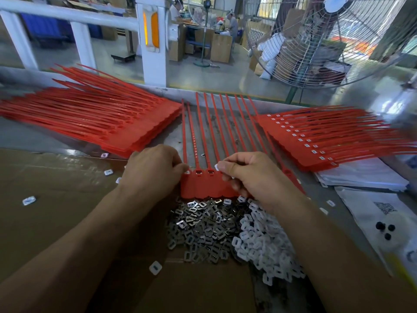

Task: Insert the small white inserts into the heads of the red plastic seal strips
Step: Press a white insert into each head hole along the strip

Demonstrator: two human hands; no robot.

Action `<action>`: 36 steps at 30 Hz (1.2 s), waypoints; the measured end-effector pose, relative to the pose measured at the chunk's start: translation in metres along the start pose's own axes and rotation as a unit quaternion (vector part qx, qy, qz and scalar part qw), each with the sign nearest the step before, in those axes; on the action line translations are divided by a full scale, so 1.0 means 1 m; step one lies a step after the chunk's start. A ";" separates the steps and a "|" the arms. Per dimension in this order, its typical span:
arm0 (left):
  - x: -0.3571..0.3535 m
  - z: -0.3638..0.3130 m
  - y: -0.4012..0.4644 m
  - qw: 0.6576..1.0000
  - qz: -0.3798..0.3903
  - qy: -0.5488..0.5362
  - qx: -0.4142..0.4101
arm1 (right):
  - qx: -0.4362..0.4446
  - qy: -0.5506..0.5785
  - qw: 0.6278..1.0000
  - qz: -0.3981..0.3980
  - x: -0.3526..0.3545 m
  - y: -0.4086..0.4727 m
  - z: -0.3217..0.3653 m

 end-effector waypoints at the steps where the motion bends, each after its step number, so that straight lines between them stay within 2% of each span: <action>1: -0.001 0.000 0.001 1.000 -0.002 0.003 0.003 | 0.000 -0.001 1.000 -0.001 0.000 0.000 -0.001; 8: -0.004 -0.002 0.006 0.999 0.030 0.004 0.027 | 0.019 -0.017 1.000 -0.002 0.003 0.001 -0.003; 13: -0.007 -0.002 0.006 0.999 0.021 0.015 0.031 | 0.021 -0.005 1.000 -0.004 0.004 -0.001 -0.003; 16: -0.003 -0.005 0.000 0.999 -0.014 0.040 0.016 | 0.028 0.015 0.999 -0.011 0.005 -0.004 -0.002; 18: 0.002 -0.010 -0.004 0.997 -0.061 0.041 -0.016 | 0.033 0.039 0.999 -0.018 0.006 -0.006 -0.002; 20: 0.006 -0.018 -0.007 0.993 -0.093 -0.024 -0.075 | 0.039 0.062 0.997 -0.021 0.006 -0.006 -0.001; 22: 0.004 -0.028 -0.010 0.981 -0.093 -0.103 -0.134 | 0.041 0.085 0.995 -0.021 0.005 -0.006 -0.001; 24: 0.000 -0.038 -0.013 0.972 -0.081 -0.135 -0.177 | 0.040 0.098 0.994 -0.016 0.004 -0.006 -0.002; 28: -0.002 -0.049 -0.017 0.963 -0.075 -0.111 -0.234 | 0.042 0.097 0.994 0.002 -0.001 -0.005 -0.001; 36: -0.002 -0.053 -0.018 0.961 -0.095 -0.048 -0.257 | 0.057 0.110 0.992 0.030 -0.005 -0.004 -0.001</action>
Point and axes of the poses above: each hand's wrist, its own y-axis towards the middle knuckle, its own x-axis out of the back of the hand, z = x × y, the point moved 6 cm from there along y, towards the middle knuckle, and after that the axes turned 15 degrees about z, right-handed, at the moved point
